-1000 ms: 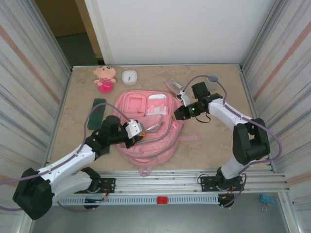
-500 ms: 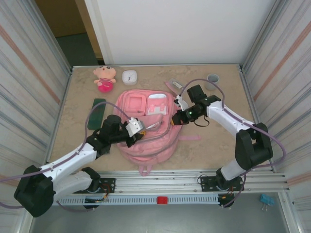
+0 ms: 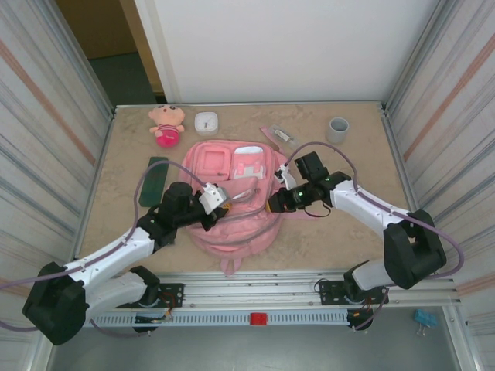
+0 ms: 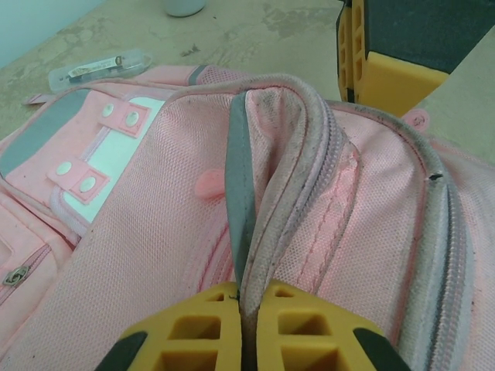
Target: Pack the student bag
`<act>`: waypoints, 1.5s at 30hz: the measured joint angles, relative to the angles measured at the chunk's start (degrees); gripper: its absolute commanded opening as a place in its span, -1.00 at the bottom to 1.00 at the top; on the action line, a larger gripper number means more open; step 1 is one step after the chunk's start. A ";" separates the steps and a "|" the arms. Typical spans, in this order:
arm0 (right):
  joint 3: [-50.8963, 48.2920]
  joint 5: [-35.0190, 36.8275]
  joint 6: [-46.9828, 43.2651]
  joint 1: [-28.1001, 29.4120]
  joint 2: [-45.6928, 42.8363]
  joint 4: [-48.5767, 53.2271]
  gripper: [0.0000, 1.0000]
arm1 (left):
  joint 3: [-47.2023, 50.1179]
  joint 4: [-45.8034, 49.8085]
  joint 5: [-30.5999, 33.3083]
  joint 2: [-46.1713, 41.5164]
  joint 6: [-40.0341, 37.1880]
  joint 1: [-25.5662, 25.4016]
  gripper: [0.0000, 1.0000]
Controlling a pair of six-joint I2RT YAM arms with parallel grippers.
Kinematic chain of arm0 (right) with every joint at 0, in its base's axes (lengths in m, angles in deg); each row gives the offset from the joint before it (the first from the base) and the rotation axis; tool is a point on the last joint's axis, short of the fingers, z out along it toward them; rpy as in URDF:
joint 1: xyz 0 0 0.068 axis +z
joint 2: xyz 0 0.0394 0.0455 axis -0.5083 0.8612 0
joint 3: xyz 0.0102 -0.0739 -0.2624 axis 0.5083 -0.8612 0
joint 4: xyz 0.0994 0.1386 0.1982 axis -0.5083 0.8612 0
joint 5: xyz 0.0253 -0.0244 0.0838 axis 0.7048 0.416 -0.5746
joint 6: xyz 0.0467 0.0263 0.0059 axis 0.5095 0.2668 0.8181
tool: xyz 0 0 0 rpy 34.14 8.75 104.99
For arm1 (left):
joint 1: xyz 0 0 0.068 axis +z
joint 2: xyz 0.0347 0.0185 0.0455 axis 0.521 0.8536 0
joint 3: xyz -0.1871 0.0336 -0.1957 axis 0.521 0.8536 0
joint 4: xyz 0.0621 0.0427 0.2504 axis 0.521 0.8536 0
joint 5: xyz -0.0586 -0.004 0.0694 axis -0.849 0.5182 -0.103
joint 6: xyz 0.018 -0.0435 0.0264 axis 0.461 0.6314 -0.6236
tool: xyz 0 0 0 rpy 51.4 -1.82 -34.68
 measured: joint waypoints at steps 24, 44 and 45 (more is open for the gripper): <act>-0.28 8.22 13.51 14.88 -8.13 -8.63 -1.00 | 0.00 -3.54 7.74 1.22 3.02 -3.41 -0.99; -3.48 18.60 24.02 14.49 -18.88 -11.58 0.16 | 1.60 -7.41 8.96 0.68 3.85 -4.96 -0.95; -4.79 18.34 25.27 12.28 -20.35 -11.89 0.17 | 1.88 -7.67 8.79 0.68 3.85 -4.96 -0.96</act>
